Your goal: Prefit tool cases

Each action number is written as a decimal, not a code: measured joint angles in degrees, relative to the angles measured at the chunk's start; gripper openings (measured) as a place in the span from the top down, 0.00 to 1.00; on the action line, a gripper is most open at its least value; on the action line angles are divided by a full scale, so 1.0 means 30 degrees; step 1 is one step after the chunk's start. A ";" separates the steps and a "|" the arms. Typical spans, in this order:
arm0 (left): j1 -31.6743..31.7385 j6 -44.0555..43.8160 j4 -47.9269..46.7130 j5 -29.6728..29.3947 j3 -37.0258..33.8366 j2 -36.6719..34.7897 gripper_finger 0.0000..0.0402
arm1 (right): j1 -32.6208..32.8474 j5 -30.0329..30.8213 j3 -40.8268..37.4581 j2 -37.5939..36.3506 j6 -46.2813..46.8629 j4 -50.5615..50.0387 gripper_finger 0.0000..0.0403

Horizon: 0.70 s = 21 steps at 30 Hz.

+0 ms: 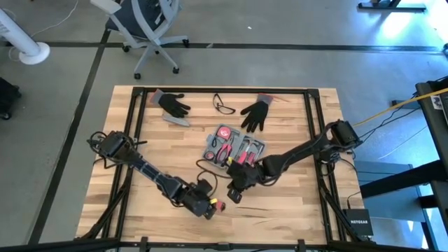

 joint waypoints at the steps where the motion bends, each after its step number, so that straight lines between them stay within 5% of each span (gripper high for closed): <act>1: -0.0070 -0.0997 -0.0035 -0.0278 -0.0007 0.0000 1.00 | -0.0144 -0.0198 0.0000 0.0000 -0.0244 0.0224 1.00; 5: -0.0053 -0.1606 -0.0374 -0.1518 -0.0059 -0.0358 1.00 | -0.0391 -0.1804 -0.0007 -0.0022 -0.1847 0.1437 1.00; 11: 0.0698 0.3066 -0.1387 -0.2370 -0.0131 -0.1388 1.00 | 0.0933 -0.3944 0.0000 -0.0041 -0.2647 0.3372 1.00; 21: 0.1623 0.9470 -0.1537 -0.2294 -0.0087 -0.2055 1.00 | 0.3181 0.2406 0.0015 0.2496 0.4680 0.5252 1.00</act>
